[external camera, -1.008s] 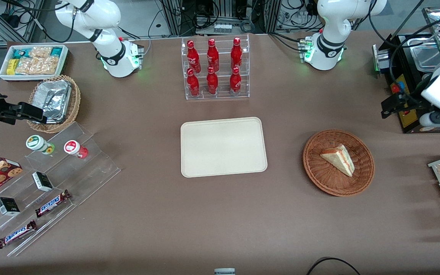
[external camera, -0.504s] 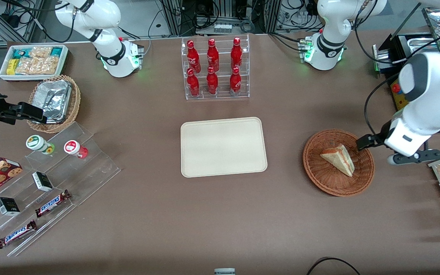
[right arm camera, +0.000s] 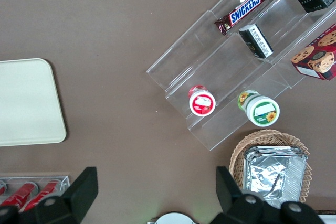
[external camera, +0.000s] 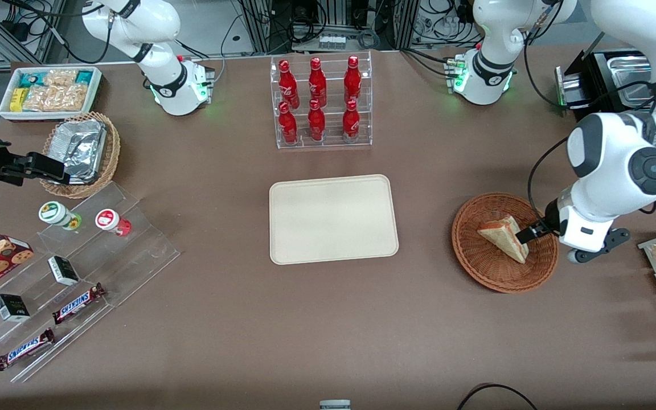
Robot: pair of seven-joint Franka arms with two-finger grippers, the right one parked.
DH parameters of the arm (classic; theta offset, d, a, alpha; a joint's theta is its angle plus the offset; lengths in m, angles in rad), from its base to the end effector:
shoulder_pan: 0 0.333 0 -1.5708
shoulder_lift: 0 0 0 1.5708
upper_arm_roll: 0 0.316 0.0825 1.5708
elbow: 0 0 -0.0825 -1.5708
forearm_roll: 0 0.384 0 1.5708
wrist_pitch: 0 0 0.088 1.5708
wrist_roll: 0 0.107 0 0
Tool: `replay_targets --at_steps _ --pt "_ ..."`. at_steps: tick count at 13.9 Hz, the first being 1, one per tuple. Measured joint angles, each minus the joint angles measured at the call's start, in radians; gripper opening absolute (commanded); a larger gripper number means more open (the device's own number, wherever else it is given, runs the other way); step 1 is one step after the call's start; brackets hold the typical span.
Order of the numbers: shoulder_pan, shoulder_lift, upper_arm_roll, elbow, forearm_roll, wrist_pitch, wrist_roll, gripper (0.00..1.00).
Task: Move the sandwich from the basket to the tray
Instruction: 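Lower the left gripper onto the wrapped sandwich and close on it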
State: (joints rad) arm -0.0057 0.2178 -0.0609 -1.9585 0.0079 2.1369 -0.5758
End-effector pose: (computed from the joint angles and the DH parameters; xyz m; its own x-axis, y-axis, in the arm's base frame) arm 0.5940 -0.0380 0.3628 0.8740 0.4846 -0.0363 0.4844 -0.8747 -0.0156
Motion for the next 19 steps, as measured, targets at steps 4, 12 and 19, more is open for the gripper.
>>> replay_targets --at_steps 4,12,19 --pt "-0.019 0.005 -0.004 -0.094 0.0 0.118 -0.13 1.0" --pt "-0.034 0.003 -0.002 -0.223 0.001 0.26 -0.166 1.0" --pt "-0.03 0.046 0.002 -0.235 0.001 0.298 -0.17 0.77"
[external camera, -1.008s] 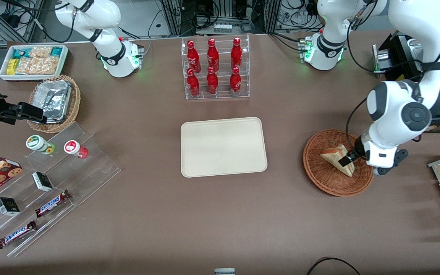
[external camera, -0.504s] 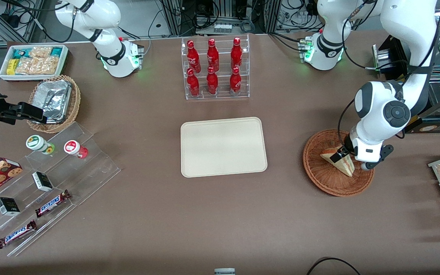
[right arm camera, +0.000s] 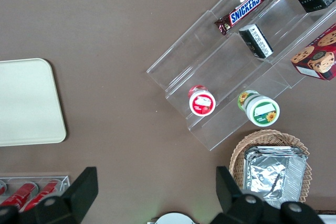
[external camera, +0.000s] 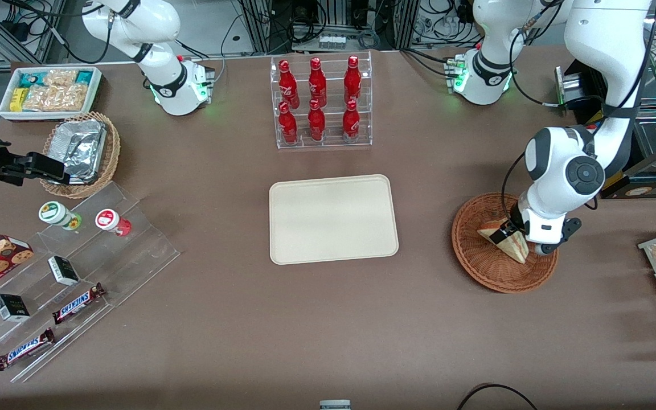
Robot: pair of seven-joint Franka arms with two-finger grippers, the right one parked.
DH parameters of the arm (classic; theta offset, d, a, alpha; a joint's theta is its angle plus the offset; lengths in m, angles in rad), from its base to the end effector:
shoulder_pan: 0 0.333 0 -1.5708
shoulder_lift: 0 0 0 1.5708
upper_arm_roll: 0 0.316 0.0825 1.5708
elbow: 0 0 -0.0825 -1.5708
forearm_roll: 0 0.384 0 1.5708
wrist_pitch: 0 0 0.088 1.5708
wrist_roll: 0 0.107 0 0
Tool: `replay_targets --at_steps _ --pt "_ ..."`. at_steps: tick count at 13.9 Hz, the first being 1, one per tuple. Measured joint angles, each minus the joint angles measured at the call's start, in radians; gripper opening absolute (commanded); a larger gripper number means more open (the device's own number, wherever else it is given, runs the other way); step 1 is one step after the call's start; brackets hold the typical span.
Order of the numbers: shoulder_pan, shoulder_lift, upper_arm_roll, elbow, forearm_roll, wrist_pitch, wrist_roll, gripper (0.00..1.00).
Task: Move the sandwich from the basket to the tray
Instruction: 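Lower the left gripper onto the wrapped sandwich and close on it, then lift the sandwich and carry it over the cream tray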
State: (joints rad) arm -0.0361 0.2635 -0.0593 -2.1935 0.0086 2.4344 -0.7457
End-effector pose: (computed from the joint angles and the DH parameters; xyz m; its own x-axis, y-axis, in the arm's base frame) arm 0.5518 -0.0527 0.2626 0.7985 0.6016 -0.0230 0.6016 -0.7988 -0.0076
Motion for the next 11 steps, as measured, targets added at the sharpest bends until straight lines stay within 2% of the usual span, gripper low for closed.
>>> replay_targets --at_steps 1,2,3,4,11 --pt "0.001 0.003 0.001 0.0 0.0 0.0 -0.001 0.61" --pt "0.002 0.007 0.002 0.0 0.0 0.001 -0.002 0.34" --pt "0.002 0.011 0.002 0.0 0.0 0.001 -0.002 0.12" --pt "0.002 0.015 0.002 0.0 0.0 0.001 -0.002 0.0" --pt "0.001 -0.016 0.001 0.014 0.001 -0.007 -0.002 0.0"
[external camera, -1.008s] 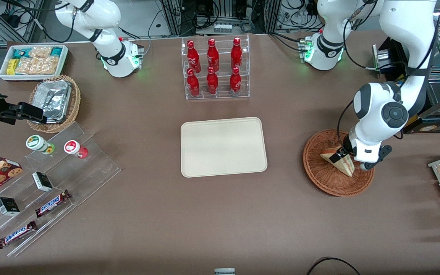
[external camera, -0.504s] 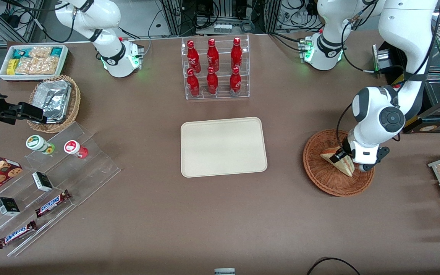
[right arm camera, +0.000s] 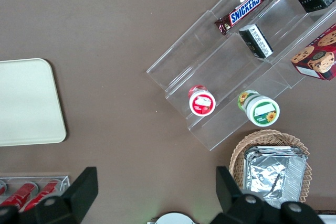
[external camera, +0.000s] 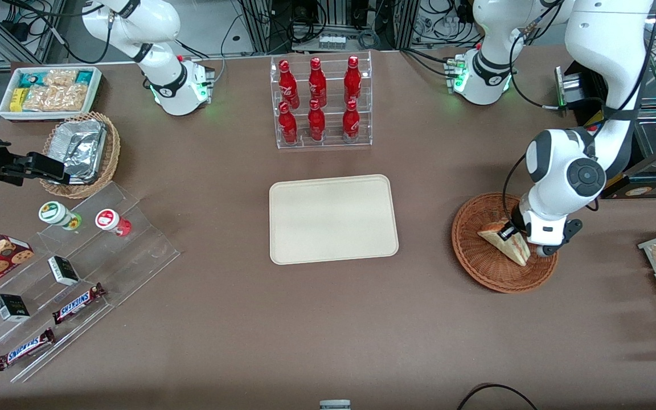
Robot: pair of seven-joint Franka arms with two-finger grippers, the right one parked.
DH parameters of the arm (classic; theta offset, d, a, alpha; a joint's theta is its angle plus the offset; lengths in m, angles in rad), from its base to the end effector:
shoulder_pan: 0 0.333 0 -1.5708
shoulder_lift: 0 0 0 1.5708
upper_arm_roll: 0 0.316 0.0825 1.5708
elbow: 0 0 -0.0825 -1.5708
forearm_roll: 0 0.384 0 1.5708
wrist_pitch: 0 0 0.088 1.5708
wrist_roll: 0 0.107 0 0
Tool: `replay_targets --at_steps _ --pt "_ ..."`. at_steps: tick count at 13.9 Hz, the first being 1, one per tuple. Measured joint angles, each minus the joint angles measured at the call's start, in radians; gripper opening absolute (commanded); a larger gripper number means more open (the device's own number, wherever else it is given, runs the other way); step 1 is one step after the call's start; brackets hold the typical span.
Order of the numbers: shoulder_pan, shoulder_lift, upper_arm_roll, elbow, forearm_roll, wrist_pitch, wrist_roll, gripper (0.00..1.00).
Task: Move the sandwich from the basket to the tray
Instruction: 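Lift the sandwich and carry it over the cream tray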
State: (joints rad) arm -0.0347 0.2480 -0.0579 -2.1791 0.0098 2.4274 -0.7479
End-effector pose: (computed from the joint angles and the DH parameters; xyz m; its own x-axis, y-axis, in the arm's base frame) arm 0.5572 -0.0515 0.2763 0.7963 0.6049 -0.0047 0.6049 -0.7963 0.0062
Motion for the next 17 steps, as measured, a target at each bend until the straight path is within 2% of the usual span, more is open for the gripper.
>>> replay_targets --at_steps 4,7,10,13,17 --pt "-0.031 -0.098 -0.015 0.112 0.032 -0.257 0.0 0.0" --pt "-0.128 -0.125 -0.029 0.267 0.033 -0.431 -0.001 0.0" --pt "-0.263 -0.113 -0.038 0.343 0.032 -0.459 -0.004 0.0" --pt "-0.405 -0.03 -0.044 0.406 0.008 -0.456 -0.017 0.0" --pt "-0.523 0.152 -0.047 0.549 -0.008 -0.449 -0.017 0.0"
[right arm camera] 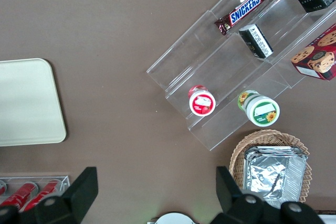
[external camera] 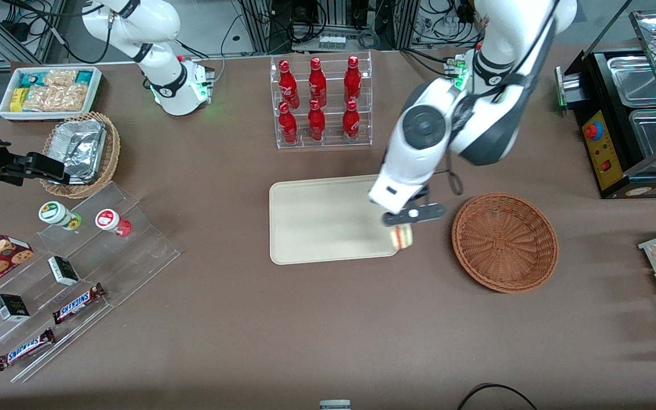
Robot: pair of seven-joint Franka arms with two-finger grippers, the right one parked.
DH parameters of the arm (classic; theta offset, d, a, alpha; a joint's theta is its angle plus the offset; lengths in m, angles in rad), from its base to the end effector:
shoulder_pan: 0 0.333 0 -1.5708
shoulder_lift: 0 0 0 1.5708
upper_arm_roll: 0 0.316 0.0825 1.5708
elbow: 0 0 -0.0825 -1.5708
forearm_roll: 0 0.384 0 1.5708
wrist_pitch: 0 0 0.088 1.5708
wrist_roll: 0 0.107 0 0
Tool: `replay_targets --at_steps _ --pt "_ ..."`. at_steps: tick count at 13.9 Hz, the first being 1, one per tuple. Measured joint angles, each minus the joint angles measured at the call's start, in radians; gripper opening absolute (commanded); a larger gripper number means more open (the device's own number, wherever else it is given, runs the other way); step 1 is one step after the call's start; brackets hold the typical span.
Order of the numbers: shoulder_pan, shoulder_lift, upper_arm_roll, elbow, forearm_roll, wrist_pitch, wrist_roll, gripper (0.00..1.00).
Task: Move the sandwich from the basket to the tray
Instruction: 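Lift the sandwich and carry it over the cream tray, then lower the sandwich onto the tray and open the left gripper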
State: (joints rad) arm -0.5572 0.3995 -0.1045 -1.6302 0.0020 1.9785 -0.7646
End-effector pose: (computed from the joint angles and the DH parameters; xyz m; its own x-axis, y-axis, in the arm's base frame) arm 0.5270 -0.4007 0.3858 0.9921 0.1090 -0.0623 0.1088 -0.9940 -0.0060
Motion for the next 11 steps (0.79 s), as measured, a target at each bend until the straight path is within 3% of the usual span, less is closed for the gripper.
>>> replay_targets --at_steps 5,11 --pt "-0.117 0.168 -0.001 0.102 -0.001 0.069 -0.001 0.0" --pt "-0.141 0.243 -0.024 0.111 -0.001 0.119 -0.001 0.0"
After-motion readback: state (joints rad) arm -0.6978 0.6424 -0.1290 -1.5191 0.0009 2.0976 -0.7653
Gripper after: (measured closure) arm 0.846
